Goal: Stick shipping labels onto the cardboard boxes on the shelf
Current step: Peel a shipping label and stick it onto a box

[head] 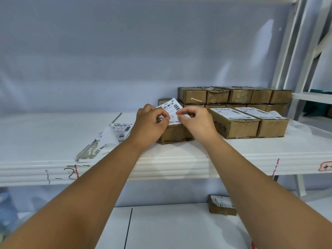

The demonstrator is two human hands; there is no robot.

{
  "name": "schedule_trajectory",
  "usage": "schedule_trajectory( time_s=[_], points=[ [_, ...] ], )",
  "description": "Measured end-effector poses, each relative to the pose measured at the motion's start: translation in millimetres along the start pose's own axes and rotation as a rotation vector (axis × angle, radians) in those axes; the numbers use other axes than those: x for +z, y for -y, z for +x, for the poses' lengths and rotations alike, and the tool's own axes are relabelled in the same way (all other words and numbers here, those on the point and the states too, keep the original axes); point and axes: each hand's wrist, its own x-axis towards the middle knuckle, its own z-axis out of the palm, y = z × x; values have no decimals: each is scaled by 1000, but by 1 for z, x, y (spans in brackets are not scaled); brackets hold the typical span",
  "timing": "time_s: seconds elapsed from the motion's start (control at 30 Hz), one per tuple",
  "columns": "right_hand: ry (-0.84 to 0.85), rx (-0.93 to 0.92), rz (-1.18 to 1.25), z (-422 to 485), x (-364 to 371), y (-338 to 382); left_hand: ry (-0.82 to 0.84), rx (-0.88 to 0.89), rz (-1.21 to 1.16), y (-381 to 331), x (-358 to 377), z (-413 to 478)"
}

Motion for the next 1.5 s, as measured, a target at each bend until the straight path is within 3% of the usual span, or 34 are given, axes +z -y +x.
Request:
schedule_trajectory(
  time_s=[0.4,0.53,0.87,0.97,1.1,1.5],
  points=[
    [-42,-66,-138,-1,3,-2,37,5,0,3,2,2],
    [-59,14,-31,0,-1,0,37,11,6,5,2,2],
    [-159,79,-79,6,-2,-7,64,5,-72,3,2,1],
    [-176,121,55,7,-3,-7,77,-3,-111,3,1,0],
    [-249,314,383,13,-4,-9,54,3,-138,4,0,-1],
    [-170,440,361,18,-2,-17,24,43,-152,5,-1,-2]
  ],
)
